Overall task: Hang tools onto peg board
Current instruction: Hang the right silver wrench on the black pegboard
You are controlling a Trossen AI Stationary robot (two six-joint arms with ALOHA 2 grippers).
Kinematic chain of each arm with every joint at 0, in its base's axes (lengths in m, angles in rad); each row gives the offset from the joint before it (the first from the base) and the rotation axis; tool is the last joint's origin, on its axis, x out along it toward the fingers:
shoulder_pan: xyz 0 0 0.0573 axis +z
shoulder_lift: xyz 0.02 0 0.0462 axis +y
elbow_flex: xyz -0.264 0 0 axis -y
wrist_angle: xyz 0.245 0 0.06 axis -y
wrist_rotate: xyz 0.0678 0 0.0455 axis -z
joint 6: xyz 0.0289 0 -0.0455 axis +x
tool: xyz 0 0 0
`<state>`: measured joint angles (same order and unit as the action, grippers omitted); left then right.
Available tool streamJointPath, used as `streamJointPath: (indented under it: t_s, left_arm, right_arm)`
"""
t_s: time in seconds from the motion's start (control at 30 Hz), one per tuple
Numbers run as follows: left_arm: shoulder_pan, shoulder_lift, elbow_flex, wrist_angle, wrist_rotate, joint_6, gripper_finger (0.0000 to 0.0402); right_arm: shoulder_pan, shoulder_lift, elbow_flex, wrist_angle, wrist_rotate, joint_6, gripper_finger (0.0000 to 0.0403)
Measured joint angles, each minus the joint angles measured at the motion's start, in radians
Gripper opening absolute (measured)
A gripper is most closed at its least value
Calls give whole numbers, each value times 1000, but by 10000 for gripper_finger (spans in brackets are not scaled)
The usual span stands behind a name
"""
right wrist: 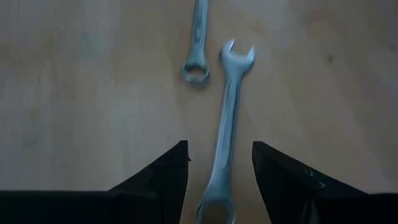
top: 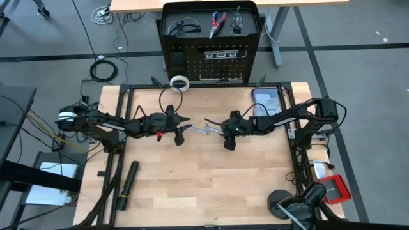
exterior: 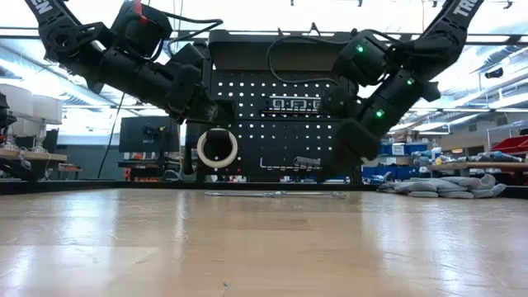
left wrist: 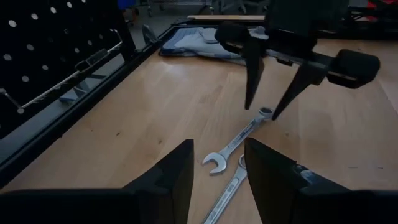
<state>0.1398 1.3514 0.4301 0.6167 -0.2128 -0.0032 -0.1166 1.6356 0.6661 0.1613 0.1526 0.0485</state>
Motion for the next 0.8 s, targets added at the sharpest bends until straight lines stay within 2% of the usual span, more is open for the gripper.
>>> streamJointPath:
  t_s: [0.17, 0.43, 0.53, 0.63, 0.73, 0.8]
  left_arm:
    - [0, 0, 0, 0, -1, 1, 147]
    - [0, 0, 0, -2, -4, 2, 147]
    - [0, 0, 0, -2, -6, 2, 147]
    - [0, 0, 0, -1, -6, 2, 147]
    - [0, 0, 0, 1, -6, 2, 147]
    - [0, 0, 0, 8, -6, 2, 147]
  right_arm:
    - [6, 25, -33, -4, 11, 5, 184]
    - [3, 76, -70, 122, 14, 5, 169]
    - [3, 77, -70, 131, 14, 1, 131]
    - [3, 78, -68, 124, 17, -12, 73]
    - [1, 74, -65, 129, 64, -34, 18]
    - [0, 76, -66, 136, 82, -50, 11]
